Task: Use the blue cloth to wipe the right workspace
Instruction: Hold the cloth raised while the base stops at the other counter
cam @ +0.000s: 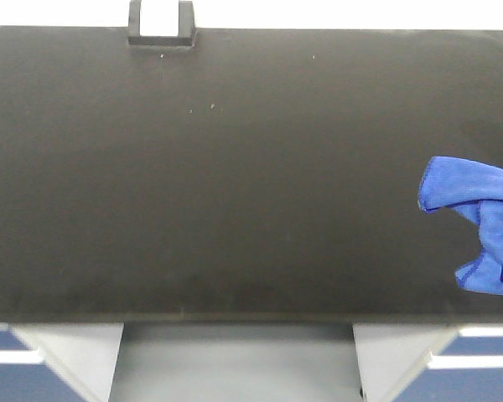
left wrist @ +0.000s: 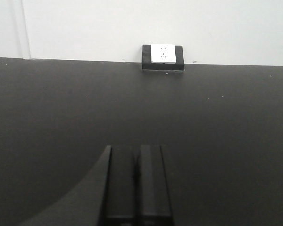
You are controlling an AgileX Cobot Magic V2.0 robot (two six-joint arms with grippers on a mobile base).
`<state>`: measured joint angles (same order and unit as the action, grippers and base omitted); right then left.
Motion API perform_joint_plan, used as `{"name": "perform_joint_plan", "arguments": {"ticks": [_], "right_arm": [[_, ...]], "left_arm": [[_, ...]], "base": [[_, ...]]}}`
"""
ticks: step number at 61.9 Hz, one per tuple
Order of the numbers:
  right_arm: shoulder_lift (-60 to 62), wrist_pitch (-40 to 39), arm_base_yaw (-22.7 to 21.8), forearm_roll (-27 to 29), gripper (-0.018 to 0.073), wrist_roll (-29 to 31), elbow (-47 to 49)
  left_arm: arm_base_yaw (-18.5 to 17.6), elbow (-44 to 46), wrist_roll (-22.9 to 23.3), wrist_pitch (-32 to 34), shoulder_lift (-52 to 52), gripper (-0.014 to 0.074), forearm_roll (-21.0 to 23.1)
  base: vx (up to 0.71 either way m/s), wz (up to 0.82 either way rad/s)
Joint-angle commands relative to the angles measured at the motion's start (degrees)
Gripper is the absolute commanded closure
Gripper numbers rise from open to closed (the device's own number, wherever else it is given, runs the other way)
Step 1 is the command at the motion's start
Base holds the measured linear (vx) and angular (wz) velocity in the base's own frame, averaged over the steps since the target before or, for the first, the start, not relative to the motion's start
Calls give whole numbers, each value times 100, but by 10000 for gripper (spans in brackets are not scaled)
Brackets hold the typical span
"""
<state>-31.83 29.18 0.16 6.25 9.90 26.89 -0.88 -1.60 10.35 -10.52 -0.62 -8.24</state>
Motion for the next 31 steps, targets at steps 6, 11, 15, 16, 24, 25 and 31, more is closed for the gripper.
{"name": "perform_joint_plan", "arguments": {"ticks": [6,11,15,16,24,25,31], "right_arm": [[-9,-408,0,5,559,38,155],[-9,-408,0,5,559,38,155],[-9,-408,0,5,559,38,155],[-9,-408,0,5,559,38,155],[-9,-408,0,5,559,38,155],[-9,-408,0,5,559,38,155],[-9,-408,0,5,559,38,155]], "left_arm": [[22,-178,49,469,-88,602,-5],[22,-178,49,469,-88,602,-5],[22,-178,49,469,-88,602,-5],[22,-178,49,469,-88,602,-5],[22,-178,49,469,-88,602,-5],[22,-178,49,469,-88,602,-5],[22,-178,49,469,-88,602,-5]], "base": [[24,-1],[20,-1],[18,0],[16,1],[14,1],[12,1],[11,1]]}}
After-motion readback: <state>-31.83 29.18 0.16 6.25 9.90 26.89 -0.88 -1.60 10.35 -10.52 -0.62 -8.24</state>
